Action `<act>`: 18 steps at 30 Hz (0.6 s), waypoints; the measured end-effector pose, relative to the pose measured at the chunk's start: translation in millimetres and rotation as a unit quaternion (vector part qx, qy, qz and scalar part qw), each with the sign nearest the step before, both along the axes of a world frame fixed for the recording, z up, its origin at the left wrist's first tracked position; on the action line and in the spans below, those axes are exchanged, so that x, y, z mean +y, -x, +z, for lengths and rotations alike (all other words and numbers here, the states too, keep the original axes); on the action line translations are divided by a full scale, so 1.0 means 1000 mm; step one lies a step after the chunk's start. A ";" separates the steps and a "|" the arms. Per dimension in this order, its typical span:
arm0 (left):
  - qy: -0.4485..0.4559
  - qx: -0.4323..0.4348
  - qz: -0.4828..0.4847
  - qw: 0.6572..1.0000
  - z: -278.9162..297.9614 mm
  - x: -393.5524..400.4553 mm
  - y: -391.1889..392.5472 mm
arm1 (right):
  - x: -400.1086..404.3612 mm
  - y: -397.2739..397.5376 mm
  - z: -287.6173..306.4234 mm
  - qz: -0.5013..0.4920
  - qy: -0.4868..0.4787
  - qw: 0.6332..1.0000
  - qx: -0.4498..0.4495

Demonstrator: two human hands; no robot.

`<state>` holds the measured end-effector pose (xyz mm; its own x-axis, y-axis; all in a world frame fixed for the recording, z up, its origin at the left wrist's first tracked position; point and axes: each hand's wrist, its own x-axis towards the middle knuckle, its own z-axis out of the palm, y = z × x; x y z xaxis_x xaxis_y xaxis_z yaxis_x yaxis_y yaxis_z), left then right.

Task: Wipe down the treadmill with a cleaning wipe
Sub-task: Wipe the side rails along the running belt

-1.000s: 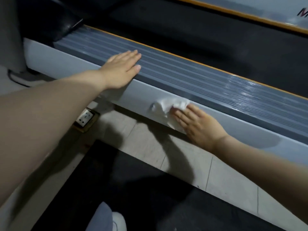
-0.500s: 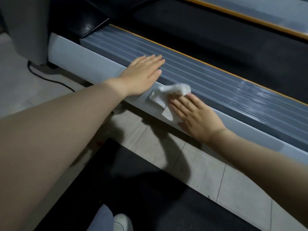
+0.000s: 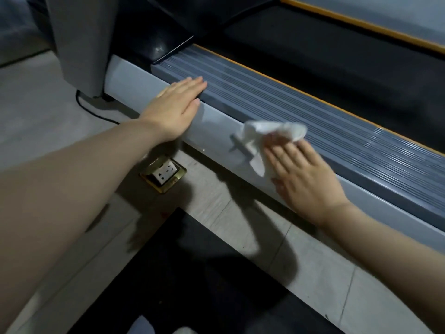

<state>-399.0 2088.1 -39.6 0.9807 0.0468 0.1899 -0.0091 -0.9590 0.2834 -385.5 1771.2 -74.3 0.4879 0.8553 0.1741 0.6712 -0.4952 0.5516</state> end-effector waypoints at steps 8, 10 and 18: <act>0.076 -0.086 -0.015 0.993 -0.008 0.016 -0.004 | 0.013 -0.014 0.009 -0.008 0.090 0.995 -0.034; 0.084 -0.087 -0.009 0.993 -0.010 0.020 -0.005 | 0.020 -0.013 0.005 0.045 0.214 0.975 -0.041; 0.284 -0.128 0.088 0.946 -0.022 0.051 -0.019 | 0.098 -0.024 -0.026 0.102 0.429 0.897 -0.044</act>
<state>-380.0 2139.4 -61.6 0.8733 0.3707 0.3162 -0.0028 -0.6452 0.7640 -361.7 1868.9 -100.3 0.3225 0.7631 -0.5600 0.6345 0.2647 0.7262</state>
